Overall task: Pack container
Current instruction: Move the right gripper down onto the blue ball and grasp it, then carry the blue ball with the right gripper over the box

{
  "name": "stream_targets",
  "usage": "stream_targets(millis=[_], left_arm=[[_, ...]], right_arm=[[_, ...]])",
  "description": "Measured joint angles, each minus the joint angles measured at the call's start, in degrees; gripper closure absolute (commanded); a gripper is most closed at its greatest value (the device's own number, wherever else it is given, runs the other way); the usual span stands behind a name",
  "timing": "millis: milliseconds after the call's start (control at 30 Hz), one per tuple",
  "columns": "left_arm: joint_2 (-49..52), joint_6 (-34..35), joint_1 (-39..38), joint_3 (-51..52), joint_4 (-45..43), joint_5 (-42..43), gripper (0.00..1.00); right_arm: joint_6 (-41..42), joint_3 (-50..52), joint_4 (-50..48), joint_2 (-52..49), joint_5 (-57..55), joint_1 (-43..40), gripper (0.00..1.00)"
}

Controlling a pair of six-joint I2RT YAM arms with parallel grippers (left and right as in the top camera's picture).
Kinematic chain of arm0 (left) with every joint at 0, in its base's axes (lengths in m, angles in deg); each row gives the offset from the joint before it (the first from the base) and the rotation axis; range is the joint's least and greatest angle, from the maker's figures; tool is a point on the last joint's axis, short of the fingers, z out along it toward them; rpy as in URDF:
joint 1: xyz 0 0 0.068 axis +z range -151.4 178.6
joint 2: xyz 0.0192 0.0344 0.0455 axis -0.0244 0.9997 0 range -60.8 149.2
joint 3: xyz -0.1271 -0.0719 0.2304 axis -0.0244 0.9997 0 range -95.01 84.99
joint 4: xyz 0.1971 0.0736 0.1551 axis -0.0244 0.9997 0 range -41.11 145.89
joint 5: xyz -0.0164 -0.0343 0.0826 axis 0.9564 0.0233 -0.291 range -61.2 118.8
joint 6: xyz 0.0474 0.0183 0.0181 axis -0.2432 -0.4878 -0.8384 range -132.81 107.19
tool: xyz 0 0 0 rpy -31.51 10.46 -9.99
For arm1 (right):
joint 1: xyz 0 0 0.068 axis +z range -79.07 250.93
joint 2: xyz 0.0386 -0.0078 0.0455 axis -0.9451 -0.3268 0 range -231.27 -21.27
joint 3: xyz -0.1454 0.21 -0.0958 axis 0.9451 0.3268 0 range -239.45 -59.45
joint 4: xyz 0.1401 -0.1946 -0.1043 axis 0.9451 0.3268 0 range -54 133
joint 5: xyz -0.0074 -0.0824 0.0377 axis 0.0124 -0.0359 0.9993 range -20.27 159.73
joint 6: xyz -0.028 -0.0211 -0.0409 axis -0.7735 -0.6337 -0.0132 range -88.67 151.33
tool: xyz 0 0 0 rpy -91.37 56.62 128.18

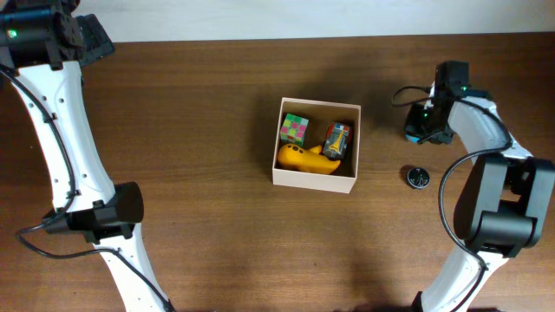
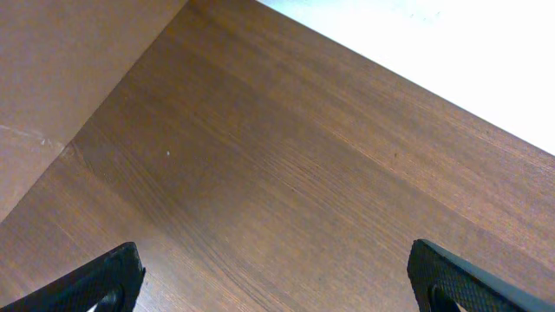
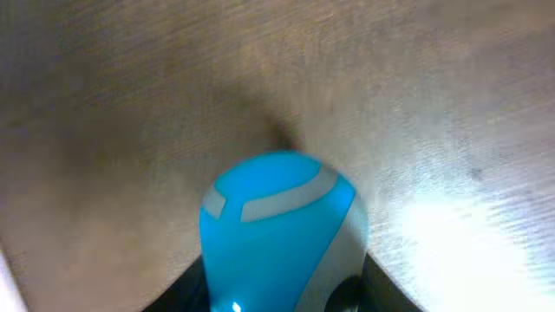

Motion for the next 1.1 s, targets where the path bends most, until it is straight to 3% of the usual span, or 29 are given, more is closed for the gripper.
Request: stream_targets(millis=[200,400,800,1100], left_arm=[[0.0,0.0,0.0,0.0,0.0,0.0,0.01],[0.0,0.0,0.0,0.0,0.0,0.0,0.01],[0.0,0.0,0.0,0.0,0.0,0.0,0.01],[0.0,0.0,0.0,0.0,0.0,0.0,0.01]], right_arm=[[-0.2,-15.4,15.8,0.8,3.6,1.0,0.64],[-0.2,-27.7,25.6,4.5,9.0,6.3,0.67],[-0.2,-29.6,24.7,1.9,6.9,27.1,0.62],[-0.4,-29.6,26.8,-9.9,1.4,30.5,0.61]])
